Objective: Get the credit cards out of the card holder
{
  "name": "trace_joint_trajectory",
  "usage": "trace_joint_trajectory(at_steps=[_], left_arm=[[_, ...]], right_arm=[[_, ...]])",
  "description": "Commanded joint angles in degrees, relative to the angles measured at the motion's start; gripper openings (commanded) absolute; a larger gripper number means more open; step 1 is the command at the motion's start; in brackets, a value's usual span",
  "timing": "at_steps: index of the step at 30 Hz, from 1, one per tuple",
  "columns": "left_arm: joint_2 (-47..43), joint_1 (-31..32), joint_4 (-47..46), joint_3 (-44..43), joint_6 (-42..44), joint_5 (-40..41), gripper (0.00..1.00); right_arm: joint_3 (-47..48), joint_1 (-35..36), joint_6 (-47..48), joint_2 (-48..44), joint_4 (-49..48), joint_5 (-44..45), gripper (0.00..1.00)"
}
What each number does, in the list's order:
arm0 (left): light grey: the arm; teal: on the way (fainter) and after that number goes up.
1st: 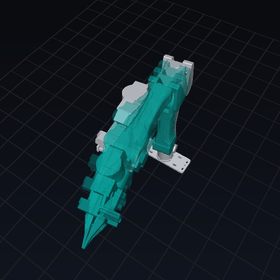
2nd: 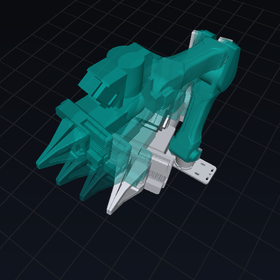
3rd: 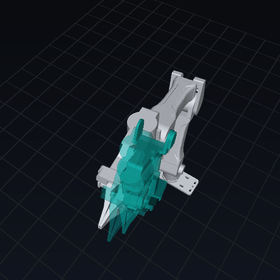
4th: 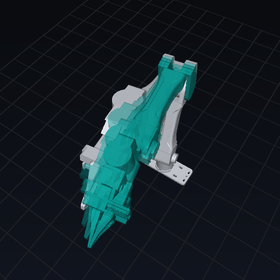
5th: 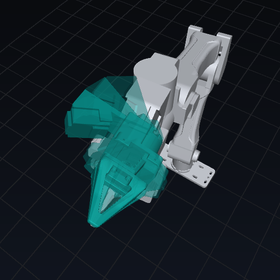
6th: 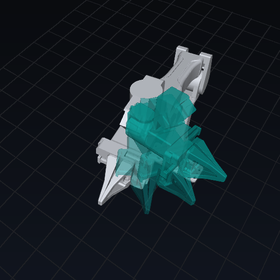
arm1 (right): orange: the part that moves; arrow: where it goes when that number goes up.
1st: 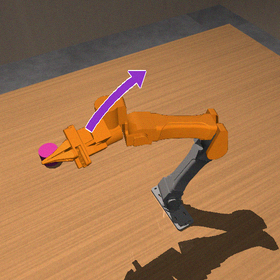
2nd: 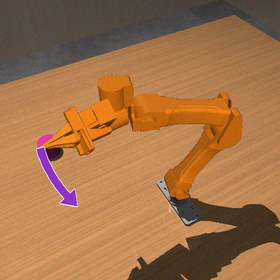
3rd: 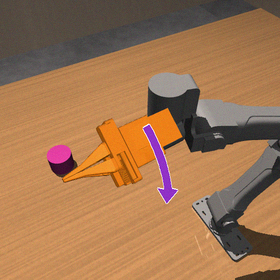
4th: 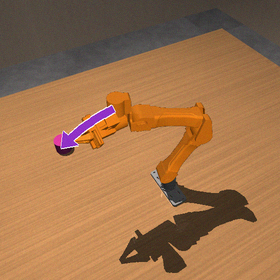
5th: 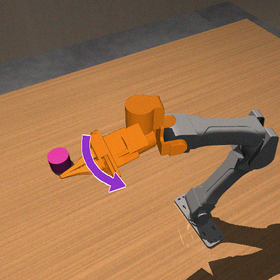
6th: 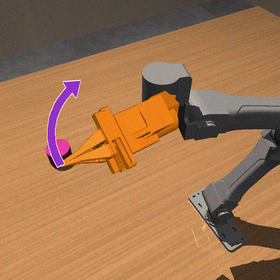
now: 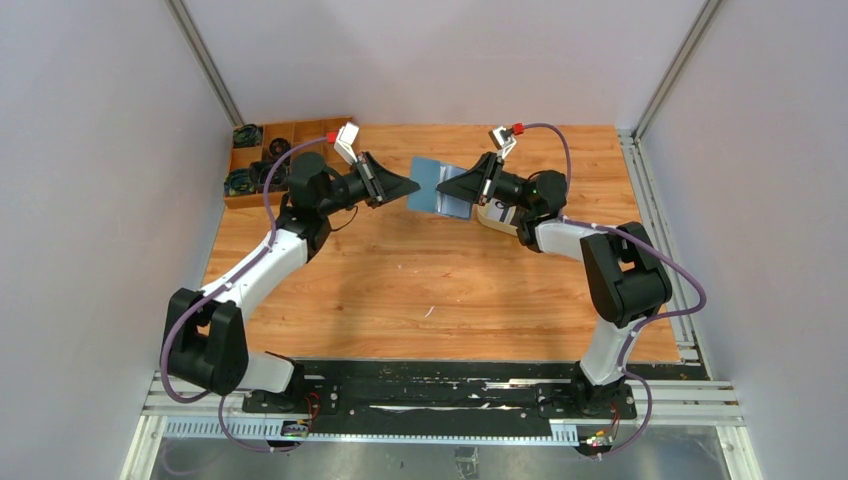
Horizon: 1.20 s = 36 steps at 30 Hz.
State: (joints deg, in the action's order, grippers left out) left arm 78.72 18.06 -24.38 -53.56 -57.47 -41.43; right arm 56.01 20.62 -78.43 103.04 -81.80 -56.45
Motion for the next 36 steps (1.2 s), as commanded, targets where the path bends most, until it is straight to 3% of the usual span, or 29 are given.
trace_joint_trajectory(at_steps=[1,5,8,13,20,25,36], left_arm=[[-1.3,-0.14,-1.28,0.74,0.43,-1.46,0.0],[-1.31,-0.14,-1.28,0.74,0.48,-1.46,0.0],[-1.21,-0.14,-1.28,0.82,0.31,-1.61,0.0],[-0.69,-0.35,-1.28,0.91,-0.57,-2.2,0.0],[-1.29,-1.43,-1.28,1.51,-1.12,-2.62,0.12],[-1.81,-1.86,-1.28,1.83,-1.43,-2.63,0.04],[-2.6,-2.41,-1.28,2.08,-2.34,-2.68,0.0]], right_arm=[[2.08,1.1,0.2,0.62,-1.61,-0.3,0.25],[2.39,1.08,0.11,0.89,-1.44,-0.28,0.19],[2.54,1.04,0.42,0.8,-0.54,-0.52,0.0],[1.78,1.08,4.2,-1.52,4.57,-0.91,0.0],[-0.31,-0.11,11.52,-6.49,13.77,-1.53,0.0],[-1.96,-0.54,14.4,-8.73,17.31,-1.49,0.0],[-5.14,-2.11,17.83,-11.91,21.45,-2.18,0.0]])
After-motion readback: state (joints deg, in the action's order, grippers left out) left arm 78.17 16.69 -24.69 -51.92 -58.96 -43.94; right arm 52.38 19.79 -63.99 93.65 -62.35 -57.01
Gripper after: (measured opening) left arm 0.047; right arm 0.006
